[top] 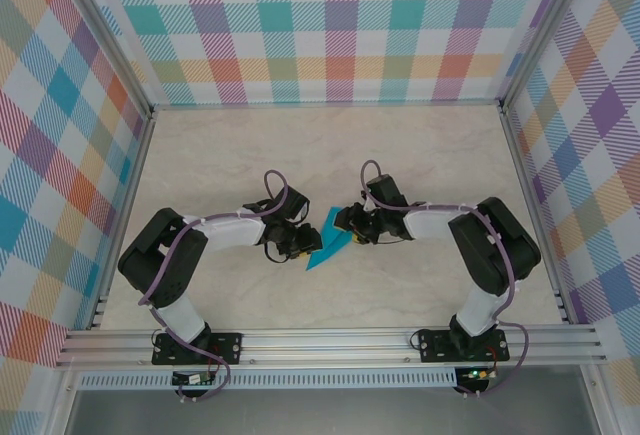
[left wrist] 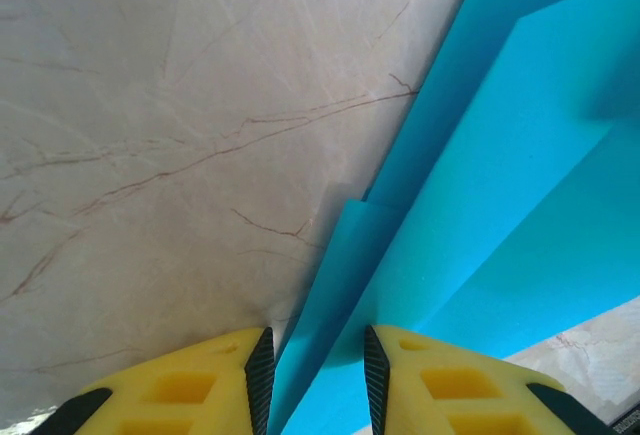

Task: Fold a paper plane with a square sheet of paper (pick it up from the middle)
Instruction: Turn over the paper at the center of the table.

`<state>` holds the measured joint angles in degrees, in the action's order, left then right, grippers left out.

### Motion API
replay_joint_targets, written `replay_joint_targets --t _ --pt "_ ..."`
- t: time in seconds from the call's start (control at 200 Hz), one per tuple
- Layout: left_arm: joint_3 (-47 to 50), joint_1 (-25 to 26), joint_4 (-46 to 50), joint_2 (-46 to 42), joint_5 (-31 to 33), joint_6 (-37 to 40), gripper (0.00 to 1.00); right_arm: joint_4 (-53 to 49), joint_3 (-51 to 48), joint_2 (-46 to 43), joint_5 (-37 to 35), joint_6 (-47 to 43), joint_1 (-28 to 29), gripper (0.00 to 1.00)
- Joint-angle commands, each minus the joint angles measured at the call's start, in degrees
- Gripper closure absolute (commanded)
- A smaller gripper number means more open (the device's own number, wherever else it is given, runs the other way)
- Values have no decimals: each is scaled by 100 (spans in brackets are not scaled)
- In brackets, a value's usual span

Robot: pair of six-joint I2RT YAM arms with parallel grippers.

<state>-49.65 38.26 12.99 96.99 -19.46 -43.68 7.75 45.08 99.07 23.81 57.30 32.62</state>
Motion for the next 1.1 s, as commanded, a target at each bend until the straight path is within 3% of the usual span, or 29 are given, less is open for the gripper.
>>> replay_joint_targets --t 0.0,0.365,0.57,0.69,0.8,0.955,1.1 --pt "159 234 -675 136 -416 -98 68 341 -55 56 -91 161 186 59" --pt "185 233 -683 66 -376 -120 68 556 45 355 -307 162 313 67" --pt "296 234 -610 -255 -137 -164 67 33 291 262 -353 -216 306 81" --pt "452 228 -438 -715 310 -210 66 -403 475 88 -394 -556 285 88" --pt "671 200 -192 -1293 919 -309 64 -1439 921 -149 -634 -1145 258 90" --pt "999 97 565 -2358 2046 -533 61 -3709 1979 -329 -1376 -2369 262 90" --pt "1430 -119 882 -3336 2548 -743 57 -5588 3015 -179 -2280 -3236 283 90"
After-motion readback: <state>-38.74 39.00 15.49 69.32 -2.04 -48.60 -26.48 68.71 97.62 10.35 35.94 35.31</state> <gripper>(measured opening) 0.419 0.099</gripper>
